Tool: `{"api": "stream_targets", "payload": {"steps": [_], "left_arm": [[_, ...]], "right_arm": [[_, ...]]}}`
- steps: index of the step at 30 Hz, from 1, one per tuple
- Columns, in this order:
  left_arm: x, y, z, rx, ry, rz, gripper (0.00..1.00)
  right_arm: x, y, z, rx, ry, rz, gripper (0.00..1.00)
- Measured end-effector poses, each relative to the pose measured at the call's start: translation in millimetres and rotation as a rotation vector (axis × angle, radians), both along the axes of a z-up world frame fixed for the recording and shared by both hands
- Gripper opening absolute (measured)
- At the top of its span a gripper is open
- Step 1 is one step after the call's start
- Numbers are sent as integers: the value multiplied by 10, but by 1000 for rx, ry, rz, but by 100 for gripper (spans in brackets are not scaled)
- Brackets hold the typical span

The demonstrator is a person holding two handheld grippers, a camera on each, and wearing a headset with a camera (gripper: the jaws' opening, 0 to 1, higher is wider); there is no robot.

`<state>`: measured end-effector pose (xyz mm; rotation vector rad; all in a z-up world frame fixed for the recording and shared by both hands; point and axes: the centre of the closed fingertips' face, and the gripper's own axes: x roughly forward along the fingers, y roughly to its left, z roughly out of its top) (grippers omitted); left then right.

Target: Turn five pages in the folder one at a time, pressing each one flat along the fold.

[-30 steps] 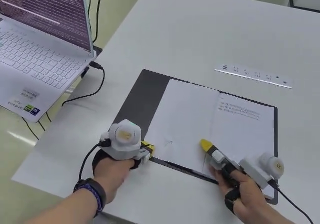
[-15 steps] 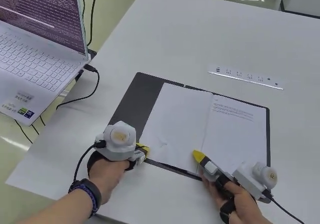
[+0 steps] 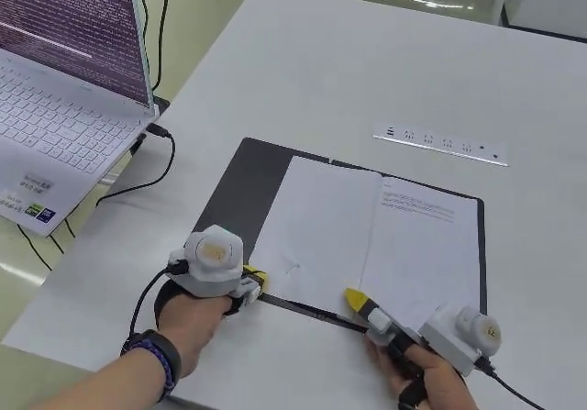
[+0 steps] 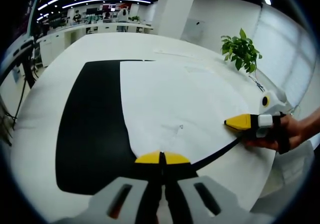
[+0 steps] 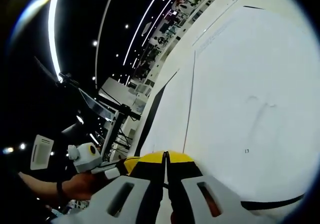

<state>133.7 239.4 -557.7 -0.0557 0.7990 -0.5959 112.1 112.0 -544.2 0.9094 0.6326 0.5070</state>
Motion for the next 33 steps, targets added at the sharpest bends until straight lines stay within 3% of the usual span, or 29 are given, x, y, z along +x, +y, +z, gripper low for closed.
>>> {"api": "stream_targets", "payload": {"steps": [12, 14, 16, 17, 25, 33], "left_arm": [[9, -4, -3, 12, 8, 27, 0], [14, -2, 1, -11, 31, 40, 0], [12, -17, 8, -61, 87, 74, 0], [11, -25, 15, -66, 95, 72, 2], [-72, -191, 178, -58, 62, 13, 22], [-181, -241, 295, -43, 30, -3, 27]], "right_arm": [[-8, -6, 16, -25, 40, -21, 0], [-20, -20, 23, -32, 39, -25, 0], [-42, -38, 35, -28, 44, -33, 0], [-53, -47, 46, -24, 46, -36, 2], [-99, -232, 132, -42, 35, -88, 15], [-146, -422, 179, -66, 23, -145, 23]]}}
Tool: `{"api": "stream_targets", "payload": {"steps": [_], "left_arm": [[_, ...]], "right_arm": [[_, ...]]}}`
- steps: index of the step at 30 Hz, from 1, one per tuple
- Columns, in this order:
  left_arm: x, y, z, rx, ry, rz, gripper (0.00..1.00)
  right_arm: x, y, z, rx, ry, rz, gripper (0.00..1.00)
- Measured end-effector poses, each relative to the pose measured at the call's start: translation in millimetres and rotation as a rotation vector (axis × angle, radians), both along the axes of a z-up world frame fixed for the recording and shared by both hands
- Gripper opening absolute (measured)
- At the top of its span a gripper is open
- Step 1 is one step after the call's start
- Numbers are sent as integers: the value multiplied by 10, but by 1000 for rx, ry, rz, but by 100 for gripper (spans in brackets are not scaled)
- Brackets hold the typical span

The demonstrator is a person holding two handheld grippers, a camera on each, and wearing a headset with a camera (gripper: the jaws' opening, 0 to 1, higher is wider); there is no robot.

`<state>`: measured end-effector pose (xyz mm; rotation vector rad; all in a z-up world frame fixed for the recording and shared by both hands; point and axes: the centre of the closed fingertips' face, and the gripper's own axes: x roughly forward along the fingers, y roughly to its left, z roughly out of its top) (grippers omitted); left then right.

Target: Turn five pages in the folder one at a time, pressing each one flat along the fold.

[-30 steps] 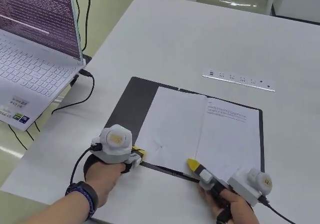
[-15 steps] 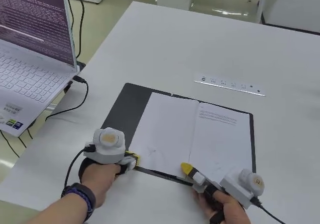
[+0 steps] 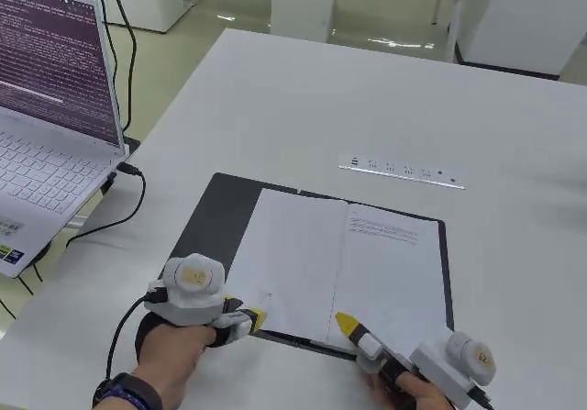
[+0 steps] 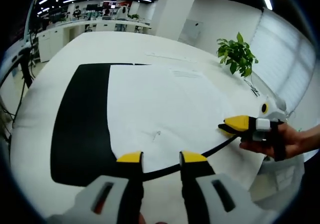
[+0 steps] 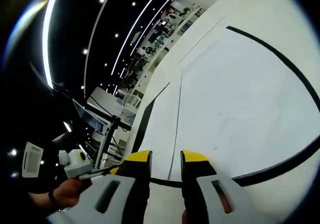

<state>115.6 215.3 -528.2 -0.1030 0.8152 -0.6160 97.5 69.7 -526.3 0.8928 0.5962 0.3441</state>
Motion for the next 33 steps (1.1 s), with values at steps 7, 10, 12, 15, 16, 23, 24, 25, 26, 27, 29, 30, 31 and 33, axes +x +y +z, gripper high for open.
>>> {"api": "stream_targets", "payload": {"steps": [7, 10, 12, 15, 16, 23, 24, 25, 26, 27, 29, 30, 31, 33], "left_arm": [[-117, -17, 127, 13, -25, -22, 31], [-143, 25, 165, 17, -38, -23, 32], [-167, 40, 209, 20, -48, -26, 33], [-213, 65, 265, 37, -66, -49, 34], [-220, 72, 277, 40, -70, -53, 34], [-213, 180, 422, 59, -116, -49, 37], [-213, 186, 440, 59, -118, -50, 37], [-218, 190, 467, 58, -124, -56, 38], [-223, 190, 482, 58, -129, -64, 39], [-243, 192, 497, 61, -131, -76, 39], [-271, 210, 503, 71, -131, -88, 41], [-285, 221, 501, 71, -130, -93, 42], [-300, 226, 505, 70, -130, -97, 43], [-345, 233, 502, 81, -132, -118, 45]], "right_arm": [[-96, -133, 68, -44, -15, -4, 27], [-169, -205, 108, -69, -23, -9, 29], [-198, -277, 109, -83, -31, -18, 29], [-238, -339, 128, -104, -36, -22, 30], [-253, -365, 136, -114, -39, -21, 31], [-303, -478, 226, -156, -66, -7, 34], [-307, -488, 243, -161, -70, -5, 34], [-305, -509, 256, -172, -78, 0, 35], [-308, -515, 270, -181, -84, 7, 36], [-317, -511, 291, -194, -93, 19, 37], [-352, -489, 317, -220, -105, 55, 40], [-379, -469, 331, -240, -113, 80, 41], [-393, -460, 341, -253, -119, 93, 42], [-427, -442, 381, -269, -128, 104, 43]]}}
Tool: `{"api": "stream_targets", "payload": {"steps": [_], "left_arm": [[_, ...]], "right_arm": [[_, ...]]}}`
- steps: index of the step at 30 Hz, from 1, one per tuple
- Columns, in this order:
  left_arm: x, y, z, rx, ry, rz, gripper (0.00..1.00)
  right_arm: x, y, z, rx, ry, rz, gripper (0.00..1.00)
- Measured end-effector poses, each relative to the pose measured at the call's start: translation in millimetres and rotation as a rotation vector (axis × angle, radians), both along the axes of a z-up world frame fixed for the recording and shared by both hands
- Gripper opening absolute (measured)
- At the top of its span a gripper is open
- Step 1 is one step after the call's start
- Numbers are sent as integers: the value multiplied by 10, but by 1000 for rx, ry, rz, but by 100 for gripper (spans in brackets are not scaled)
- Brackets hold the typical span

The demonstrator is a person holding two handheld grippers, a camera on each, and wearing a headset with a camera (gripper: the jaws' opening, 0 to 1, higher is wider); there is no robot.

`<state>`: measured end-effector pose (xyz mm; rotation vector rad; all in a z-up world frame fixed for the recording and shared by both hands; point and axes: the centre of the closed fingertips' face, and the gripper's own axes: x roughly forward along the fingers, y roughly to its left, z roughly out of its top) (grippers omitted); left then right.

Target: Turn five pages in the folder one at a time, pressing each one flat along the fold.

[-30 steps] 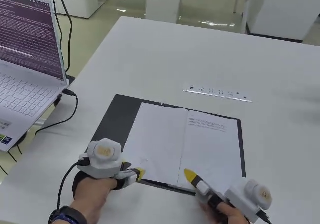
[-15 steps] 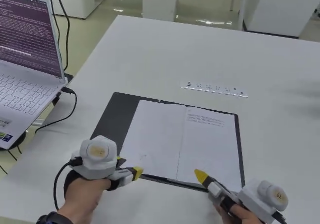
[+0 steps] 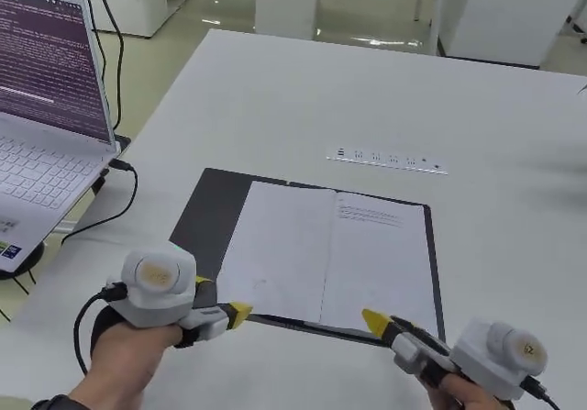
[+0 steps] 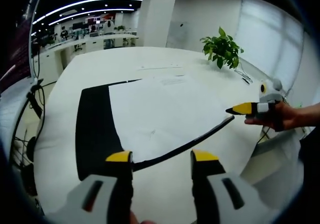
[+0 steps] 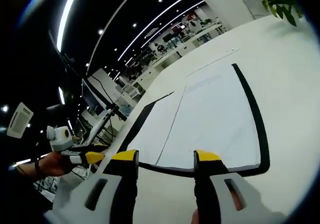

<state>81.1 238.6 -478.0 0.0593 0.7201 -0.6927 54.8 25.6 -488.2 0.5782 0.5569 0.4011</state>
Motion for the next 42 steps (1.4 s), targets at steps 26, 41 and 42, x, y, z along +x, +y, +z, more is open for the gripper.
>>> {"api": "stream_targets", "payload": {"steps": [26, 41, 42], "left_arm": [[-325, 1, 380, -4, -95, -94, 61], [-316, -168, 313, 7, -80, -117, 63], [-313, -193, 313, 8, -81, -122, 63]], "right_arm": [[-486, -165, 246, -295, -63, 145, 57], [-498, -314, 295, -304, -65, 141, 60], [-500, -326, 298, -303, -66, 142, 60]]}}
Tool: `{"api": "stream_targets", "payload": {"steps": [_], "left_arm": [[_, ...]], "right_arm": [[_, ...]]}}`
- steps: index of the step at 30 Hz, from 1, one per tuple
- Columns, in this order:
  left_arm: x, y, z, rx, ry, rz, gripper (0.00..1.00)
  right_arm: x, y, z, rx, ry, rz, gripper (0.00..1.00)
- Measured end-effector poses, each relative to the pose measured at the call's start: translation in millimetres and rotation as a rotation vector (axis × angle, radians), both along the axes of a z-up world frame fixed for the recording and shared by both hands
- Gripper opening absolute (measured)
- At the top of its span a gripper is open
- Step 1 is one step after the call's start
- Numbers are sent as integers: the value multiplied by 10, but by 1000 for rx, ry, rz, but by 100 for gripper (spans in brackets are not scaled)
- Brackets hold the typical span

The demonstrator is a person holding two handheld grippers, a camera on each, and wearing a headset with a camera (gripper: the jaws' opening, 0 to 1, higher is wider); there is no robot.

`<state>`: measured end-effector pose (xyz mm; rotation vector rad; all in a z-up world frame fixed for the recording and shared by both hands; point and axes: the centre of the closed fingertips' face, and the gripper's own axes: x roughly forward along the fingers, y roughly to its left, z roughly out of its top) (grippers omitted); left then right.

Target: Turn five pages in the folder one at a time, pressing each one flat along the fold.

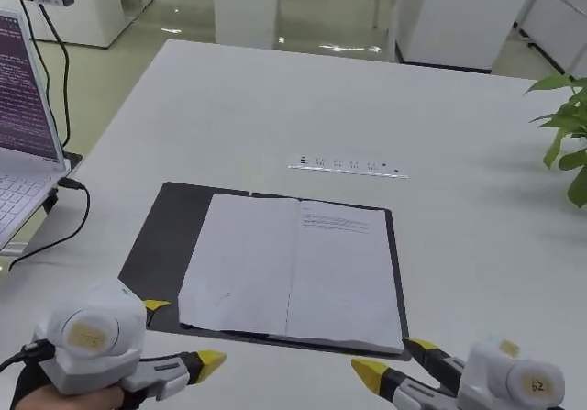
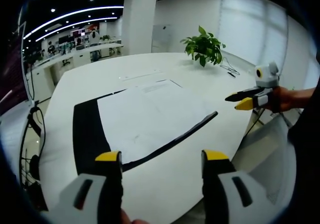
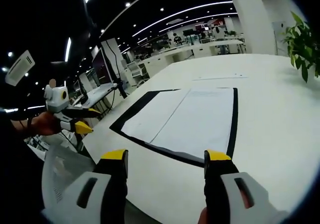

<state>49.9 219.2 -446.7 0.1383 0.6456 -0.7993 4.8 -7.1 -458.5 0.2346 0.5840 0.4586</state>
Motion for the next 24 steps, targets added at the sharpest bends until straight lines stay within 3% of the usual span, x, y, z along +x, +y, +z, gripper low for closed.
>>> {"api": "stream_targets", "payload": {"steps": [15, 24], "left_arm": [[18, -212, -79, 33, 19, -38, 63], [7, -468, -102, 38, 34, -97, 61]], "right_arm": [[-30, -209, -3, 19, 11, -36, 60], [-90, -377, 13, 58, 16, -77, 61]]}}
